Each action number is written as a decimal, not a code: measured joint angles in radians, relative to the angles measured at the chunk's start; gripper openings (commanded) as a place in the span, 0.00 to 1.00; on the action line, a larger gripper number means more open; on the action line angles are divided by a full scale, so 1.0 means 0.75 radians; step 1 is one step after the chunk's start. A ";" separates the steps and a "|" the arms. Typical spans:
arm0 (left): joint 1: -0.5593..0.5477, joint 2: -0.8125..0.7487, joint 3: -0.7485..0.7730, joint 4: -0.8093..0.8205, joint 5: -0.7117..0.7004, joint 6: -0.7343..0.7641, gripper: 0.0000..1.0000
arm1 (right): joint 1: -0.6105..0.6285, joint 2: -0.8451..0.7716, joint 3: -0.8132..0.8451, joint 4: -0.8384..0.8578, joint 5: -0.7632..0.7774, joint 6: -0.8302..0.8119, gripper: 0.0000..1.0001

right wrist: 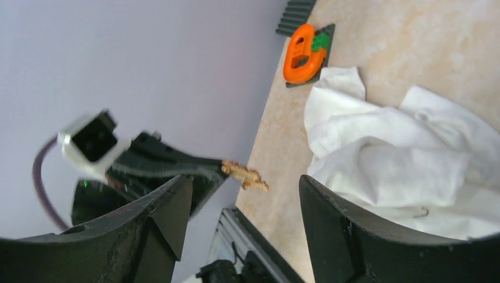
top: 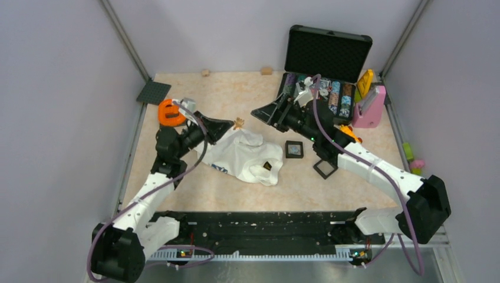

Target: Remove the brooch from the garment

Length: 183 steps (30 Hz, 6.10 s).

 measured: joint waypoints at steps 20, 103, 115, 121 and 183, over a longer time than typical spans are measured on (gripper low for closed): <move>-0.255 -0.086 -0.143 0.484 0.154 1.218 0.00 | -0.006 -0.012 0.157 -0.441 -0.132 0.564 0.47; -0.332 -0.074 -0.233 0.447 0.152 1.141 0.82 | -0.014 -0.007 -0.218 0.400 -0.526 0.071 0.00; -0.335 -0.081 -0.233 0.468 0.157 1.140 0.71 | -0.014 -0.007 -0.218 0.403 -0.526 0.072 0.00; -0.335 -0.081 -0.233 0.489 0.182 1.135 0.60 | -0.014 -0.007 -0.218 0.405 -0.527 0.076 0.00; -0.338 -0.636 -0.474 -0.093 -0.477 0.916 0.46 | 0.001 1.207 0.952 -0.082 -0.084 -0.436 0.81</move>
